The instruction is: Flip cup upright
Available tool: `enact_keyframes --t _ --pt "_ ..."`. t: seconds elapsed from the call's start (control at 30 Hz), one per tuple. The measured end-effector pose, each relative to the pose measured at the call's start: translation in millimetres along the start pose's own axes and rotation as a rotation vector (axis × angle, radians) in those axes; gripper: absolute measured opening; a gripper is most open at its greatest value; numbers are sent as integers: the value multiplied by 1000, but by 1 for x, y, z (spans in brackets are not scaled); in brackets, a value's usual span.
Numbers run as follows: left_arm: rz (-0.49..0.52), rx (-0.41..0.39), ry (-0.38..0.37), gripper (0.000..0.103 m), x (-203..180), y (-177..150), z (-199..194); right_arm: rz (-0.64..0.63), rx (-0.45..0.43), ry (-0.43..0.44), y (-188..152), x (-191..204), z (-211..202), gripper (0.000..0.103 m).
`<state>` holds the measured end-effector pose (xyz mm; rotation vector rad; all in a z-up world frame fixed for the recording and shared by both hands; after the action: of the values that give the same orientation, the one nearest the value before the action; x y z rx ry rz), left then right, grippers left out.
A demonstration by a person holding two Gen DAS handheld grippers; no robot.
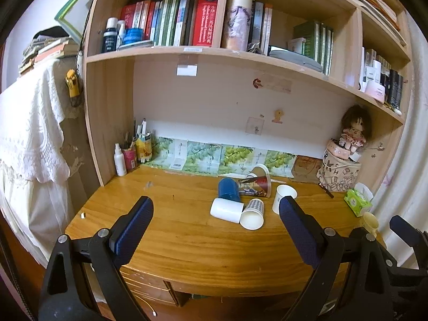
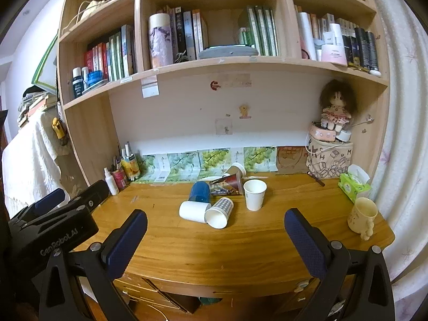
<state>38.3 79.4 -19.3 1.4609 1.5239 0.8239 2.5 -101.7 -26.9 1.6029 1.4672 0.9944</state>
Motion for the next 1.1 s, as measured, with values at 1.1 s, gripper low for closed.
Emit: enact_keyframes --t 1.1 --pt "66 82 53 96 -27 45 124 63 112 97 44 -25 127 103"
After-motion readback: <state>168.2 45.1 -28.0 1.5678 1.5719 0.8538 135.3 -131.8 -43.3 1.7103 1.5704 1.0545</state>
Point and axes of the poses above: each gripper's, at about its wrist camera, not at the fingertips, and z roughly the way its jaws point, x to its left, y to its top, the point moved 2 cm from there along z, roughly the way its jaws point, and after that the axes turned 2 degrees about -x, right-handed, at the moved point
